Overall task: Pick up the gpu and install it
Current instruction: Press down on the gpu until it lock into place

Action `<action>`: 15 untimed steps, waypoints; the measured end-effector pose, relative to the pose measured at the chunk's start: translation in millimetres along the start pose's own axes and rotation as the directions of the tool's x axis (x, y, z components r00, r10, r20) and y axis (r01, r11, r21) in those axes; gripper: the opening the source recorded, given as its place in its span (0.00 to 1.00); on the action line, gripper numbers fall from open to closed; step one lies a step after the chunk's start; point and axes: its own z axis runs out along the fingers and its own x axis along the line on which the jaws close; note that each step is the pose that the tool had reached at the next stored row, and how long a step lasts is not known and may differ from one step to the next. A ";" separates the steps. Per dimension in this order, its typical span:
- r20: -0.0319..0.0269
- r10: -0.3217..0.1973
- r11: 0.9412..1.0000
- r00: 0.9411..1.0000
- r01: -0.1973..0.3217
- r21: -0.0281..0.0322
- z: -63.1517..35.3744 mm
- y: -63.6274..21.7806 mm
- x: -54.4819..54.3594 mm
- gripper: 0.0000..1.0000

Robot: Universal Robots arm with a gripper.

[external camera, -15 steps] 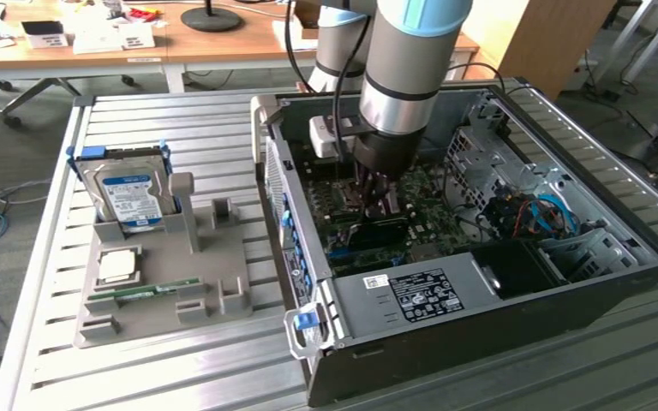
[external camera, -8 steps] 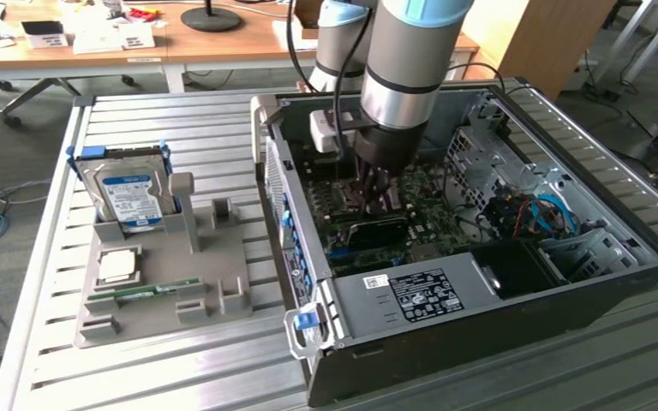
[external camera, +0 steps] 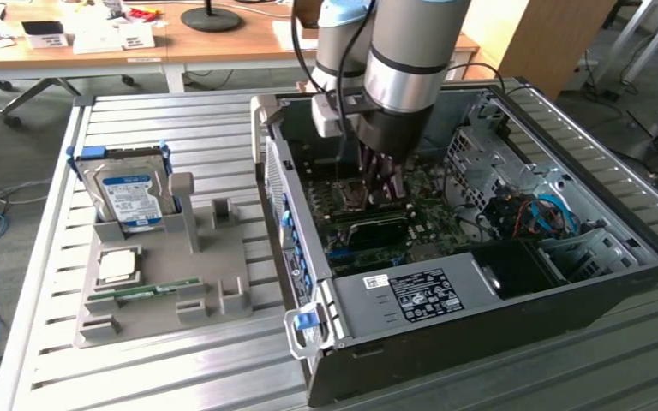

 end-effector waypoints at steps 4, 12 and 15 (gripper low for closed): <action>0.000 0.000 1.000 1.000 0.000 0.000 -10.4 -0.7 -0.4 0.11; 0.000 0.000 1.000 1.000 0.000 0.000 -22.4 -2.9 -1.0 0.11; 0.000 0.000 1.000 1.000 0.000 0.000 -26.2 -3.2 -1.1 0.11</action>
